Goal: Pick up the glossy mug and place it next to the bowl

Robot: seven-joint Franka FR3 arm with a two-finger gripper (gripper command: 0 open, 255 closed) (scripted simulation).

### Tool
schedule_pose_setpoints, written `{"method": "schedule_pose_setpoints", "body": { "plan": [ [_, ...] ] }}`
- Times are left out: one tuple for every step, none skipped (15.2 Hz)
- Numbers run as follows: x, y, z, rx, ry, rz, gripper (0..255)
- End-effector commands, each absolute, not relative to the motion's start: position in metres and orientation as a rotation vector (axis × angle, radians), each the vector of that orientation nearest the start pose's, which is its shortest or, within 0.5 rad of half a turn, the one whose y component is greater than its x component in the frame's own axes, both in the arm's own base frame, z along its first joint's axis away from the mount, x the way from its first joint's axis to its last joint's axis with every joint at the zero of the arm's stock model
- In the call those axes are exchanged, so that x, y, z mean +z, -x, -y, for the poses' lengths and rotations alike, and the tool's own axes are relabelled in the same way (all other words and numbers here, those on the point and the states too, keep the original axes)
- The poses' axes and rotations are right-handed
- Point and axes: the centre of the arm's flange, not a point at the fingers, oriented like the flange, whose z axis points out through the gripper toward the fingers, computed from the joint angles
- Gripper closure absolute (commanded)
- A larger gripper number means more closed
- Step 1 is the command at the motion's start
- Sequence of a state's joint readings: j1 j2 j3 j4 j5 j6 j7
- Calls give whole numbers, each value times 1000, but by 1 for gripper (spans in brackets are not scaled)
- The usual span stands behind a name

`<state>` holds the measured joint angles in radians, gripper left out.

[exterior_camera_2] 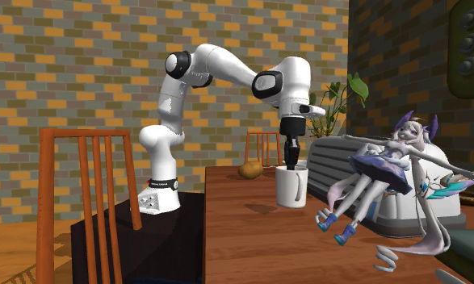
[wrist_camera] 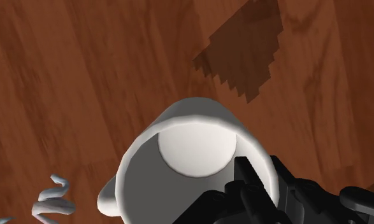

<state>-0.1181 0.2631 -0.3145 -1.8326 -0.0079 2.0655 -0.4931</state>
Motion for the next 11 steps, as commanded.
{"method": "schedule_pose_setpoints", "body": {
  "plan": [
    [404,-566,249,88,3209,118,255],
    [409,-566,249,88,3209,118,255],
    [414,-566,249,88,3209,118,255],
    [419,-566,249,88,3209,118,255],
    [425,-566,249,88,3209,118,255],
    [430,-566,249,88,3209,118,255],
    [435,-566,249,88,3209,118,255],
    [441,-566,249,88,3209,118,255],
    [446,-566,249,88,3209,118,255],
    [451,-566,249,88,3209,118,255],
    [456,-566,249,88,3209,118,255]
  ]
}}
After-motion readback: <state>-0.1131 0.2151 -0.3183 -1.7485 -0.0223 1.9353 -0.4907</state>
